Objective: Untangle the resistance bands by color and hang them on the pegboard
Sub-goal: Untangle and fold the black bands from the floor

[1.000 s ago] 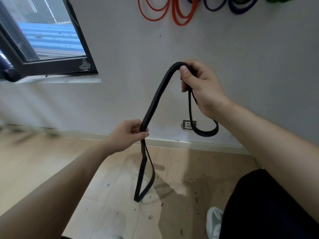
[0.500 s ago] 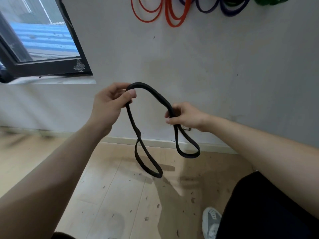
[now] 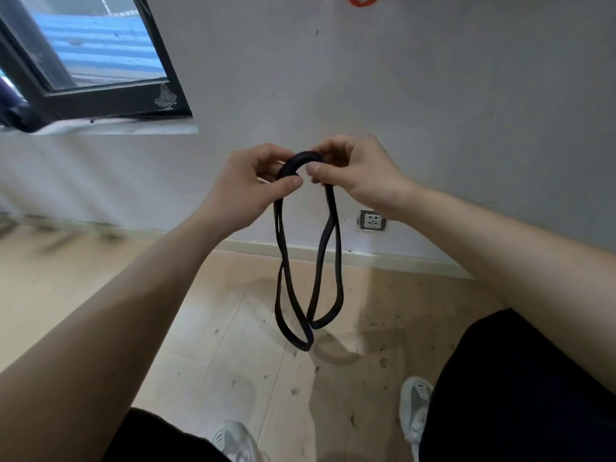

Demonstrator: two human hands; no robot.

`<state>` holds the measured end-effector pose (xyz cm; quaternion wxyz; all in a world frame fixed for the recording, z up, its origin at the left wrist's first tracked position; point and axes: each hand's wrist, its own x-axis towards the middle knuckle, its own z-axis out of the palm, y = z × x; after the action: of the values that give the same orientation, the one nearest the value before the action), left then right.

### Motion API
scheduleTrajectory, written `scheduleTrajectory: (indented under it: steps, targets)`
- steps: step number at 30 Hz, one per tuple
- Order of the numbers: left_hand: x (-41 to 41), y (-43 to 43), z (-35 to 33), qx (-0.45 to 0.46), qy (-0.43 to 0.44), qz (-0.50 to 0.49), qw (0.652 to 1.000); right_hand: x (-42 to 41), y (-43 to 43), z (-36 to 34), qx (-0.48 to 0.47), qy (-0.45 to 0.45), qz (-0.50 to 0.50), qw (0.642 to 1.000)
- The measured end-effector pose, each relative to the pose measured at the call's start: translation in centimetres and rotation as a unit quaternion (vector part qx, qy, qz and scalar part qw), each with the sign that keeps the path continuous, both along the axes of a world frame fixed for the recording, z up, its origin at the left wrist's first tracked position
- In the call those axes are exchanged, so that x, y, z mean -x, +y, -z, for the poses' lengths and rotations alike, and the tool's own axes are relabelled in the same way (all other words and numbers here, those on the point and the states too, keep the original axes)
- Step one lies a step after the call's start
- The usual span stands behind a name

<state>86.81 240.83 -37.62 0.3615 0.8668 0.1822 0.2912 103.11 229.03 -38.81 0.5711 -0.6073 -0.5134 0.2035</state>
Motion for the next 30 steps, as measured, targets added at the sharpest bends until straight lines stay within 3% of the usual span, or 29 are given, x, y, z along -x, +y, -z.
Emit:
scheduleTrajectory:
  steps: [5, 8, 12, 24, 30]
  targets:
    - [0.7, 0.4, 0.9, 0.033, 0.064, -0.004, 0.997, 0.4, -0.1, -0.2, -0.031, 0.047, -0.002, 0.998]
    - [1.3, 0.8, 0.8, 0.082, 0.034, 0.003, 0.996, -0.1, -0.5, -0.3, -0.027, 0.069, 0.009, 0.997]
    - [1.3, 0.9, 0.4, 0.131, -0.038, 0.021, 0.99, -0.5, -1.2, 0.1, 0.019, 0.022, -0.021, 0.999]
    - [0.1, -0.7, 1.0, 0.101, -0.041, 0.041, 0.993, -0.9, -1.9, -0.5, 0.035, -0.154, -0.022, 0.987]
    - [0.6, -1.0, 1.7, 0.115, -0.043, 0.046, 0.991, -1.0, -2.0, -0.7, 0.042, -0.125, -0.027, 0.991]
